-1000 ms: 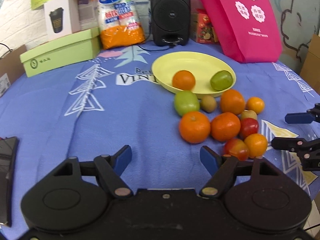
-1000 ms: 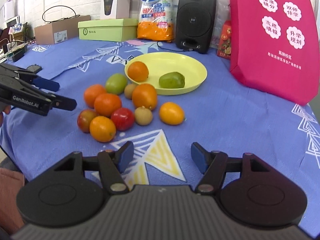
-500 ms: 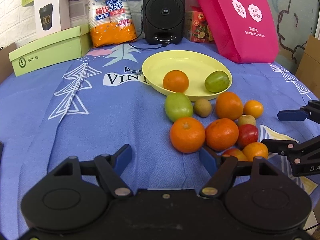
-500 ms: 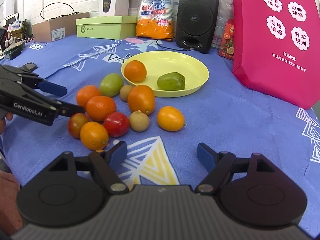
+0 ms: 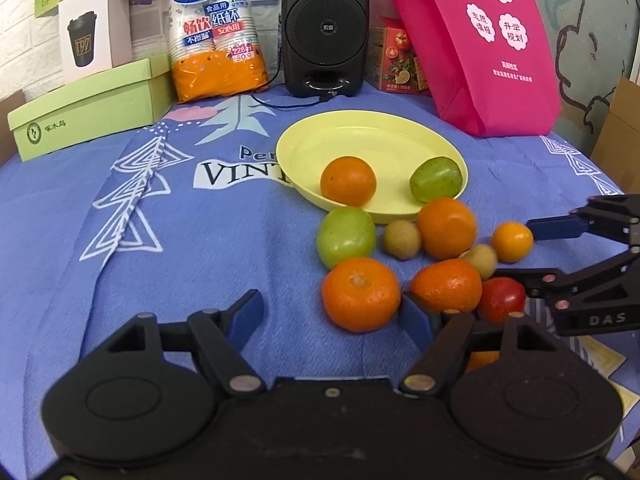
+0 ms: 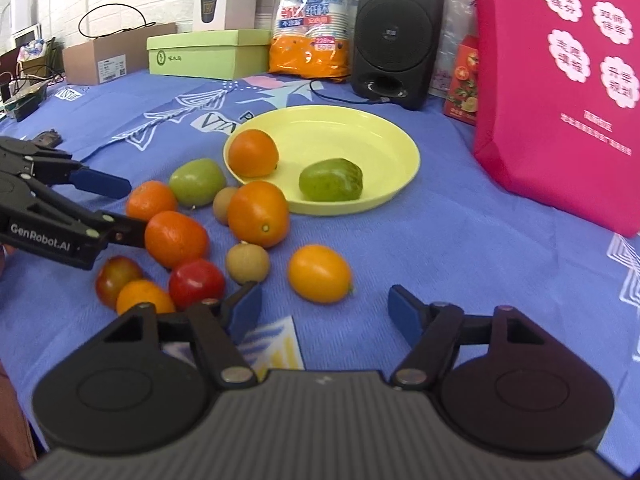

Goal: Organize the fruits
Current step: 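Grasp a tangerine with the left tool while the right tool grasps an orange fruit, then lift the tangerine with the left tool onto the plate while the right tool places its fruit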

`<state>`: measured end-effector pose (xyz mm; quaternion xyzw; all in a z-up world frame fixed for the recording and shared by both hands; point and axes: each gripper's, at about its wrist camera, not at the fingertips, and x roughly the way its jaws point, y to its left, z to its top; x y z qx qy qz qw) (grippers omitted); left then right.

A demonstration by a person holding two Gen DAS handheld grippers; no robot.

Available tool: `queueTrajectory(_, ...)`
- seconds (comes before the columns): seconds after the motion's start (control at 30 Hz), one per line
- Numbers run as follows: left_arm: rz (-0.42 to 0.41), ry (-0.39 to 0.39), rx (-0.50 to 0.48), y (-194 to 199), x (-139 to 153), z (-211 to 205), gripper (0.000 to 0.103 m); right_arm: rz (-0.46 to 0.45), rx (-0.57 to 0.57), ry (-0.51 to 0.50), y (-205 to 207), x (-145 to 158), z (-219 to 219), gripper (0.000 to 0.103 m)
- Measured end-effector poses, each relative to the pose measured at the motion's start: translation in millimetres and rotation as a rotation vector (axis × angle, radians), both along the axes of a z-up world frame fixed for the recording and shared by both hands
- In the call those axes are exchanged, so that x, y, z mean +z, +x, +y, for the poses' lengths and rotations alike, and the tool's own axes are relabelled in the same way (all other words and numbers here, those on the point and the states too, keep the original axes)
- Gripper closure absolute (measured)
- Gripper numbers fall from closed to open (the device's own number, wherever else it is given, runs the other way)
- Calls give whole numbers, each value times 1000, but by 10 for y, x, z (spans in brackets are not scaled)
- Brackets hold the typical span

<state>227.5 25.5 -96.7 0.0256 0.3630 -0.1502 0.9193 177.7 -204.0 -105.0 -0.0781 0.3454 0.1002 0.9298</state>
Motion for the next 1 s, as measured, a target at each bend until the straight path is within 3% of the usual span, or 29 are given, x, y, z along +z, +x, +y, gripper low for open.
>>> queueTrajectory(0.1, 5, -2, -8, 25, -14, -18, 37, 2, 14, 14, 64, -13, 23, 42)
queueTrajectory(0.13, 8, -7, -14, 31, -13, -20, 43, 4, 19, 24, 81, -16, 23, 44)
queueTrajectory(0.2, 20, -54, -42, 33, -12, 0, 57, 7, 32, 35, 99, -20, 38, 53)
queueTrajectory(0.3, 24, -58, -45, 28, -10, -3, 61, 9, 55, 39, 88, -10, 84, 70)
queueTrajectory(0.8, -2, -98, -53, -199, 181, 136, 64, -4, 26, 48, -175, 59, 35, 70)
queueTrajectory(1.0, -37, -107, -48, -65, 358, 173, 64, -39, 12, 42, -124, 181, -9, 70)
